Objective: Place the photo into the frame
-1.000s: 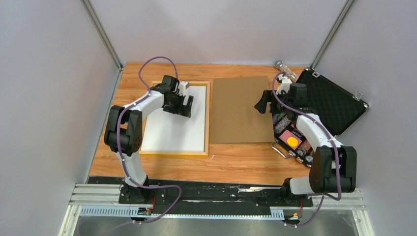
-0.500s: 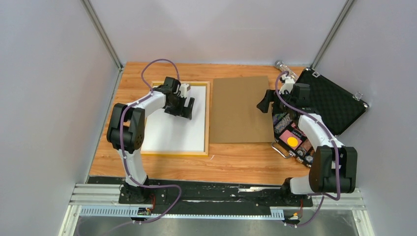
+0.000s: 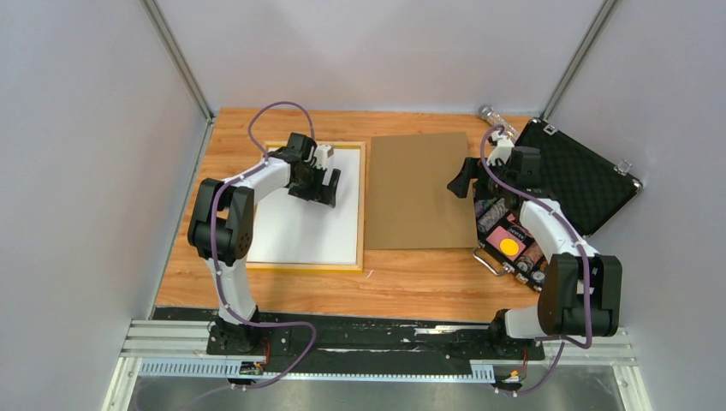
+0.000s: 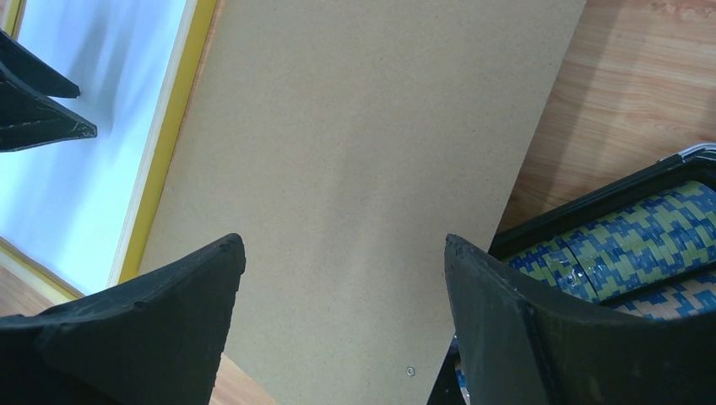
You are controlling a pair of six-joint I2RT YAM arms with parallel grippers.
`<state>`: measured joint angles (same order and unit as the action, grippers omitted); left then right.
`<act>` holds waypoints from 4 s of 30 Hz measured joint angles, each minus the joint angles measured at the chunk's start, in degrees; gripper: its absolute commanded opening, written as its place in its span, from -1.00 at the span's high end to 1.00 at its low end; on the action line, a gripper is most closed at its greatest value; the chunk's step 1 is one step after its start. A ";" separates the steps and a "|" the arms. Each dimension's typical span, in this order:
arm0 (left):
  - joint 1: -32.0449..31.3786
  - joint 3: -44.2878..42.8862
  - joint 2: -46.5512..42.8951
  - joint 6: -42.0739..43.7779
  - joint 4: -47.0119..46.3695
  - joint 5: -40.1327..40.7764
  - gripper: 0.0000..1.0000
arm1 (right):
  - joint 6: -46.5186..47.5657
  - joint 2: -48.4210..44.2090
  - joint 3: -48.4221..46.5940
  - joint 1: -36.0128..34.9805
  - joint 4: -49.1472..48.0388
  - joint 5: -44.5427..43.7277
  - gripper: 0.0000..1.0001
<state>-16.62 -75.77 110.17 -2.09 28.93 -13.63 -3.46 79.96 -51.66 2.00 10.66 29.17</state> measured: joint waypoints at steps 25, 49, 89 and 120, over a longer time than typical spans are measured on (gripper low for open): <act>-0.26 -0.39 -5.25 0.07 0.24 6.16 -1.00 | -0.28 0.22 0.26 1.20 -0.02 -1.79 -0.70; -9.57 -23.56 5.31 -7.67 2.19 -13.29 -1.00 | 4.72 21.70 -15.34 2.60 4.83 -5.09 -0.66; -12.96 -23.43 14.05 -14.10 3.04 -5.77 -1.00 | 2.29 32.68 -21.18 3.15 6.23 9.16 -0.38; -12.87 -23.41 14.05 -14.12 3.08 -8.85 -1.00 | -7.50 23.47 -23.65 4.02 10.40 23.39 0.67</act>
<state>-29.50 -99.18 124.22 -16.21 32.01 -22.48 -10.96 103.44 -75.31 6.02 21.06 52.56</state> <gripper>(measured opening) 0.999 0.166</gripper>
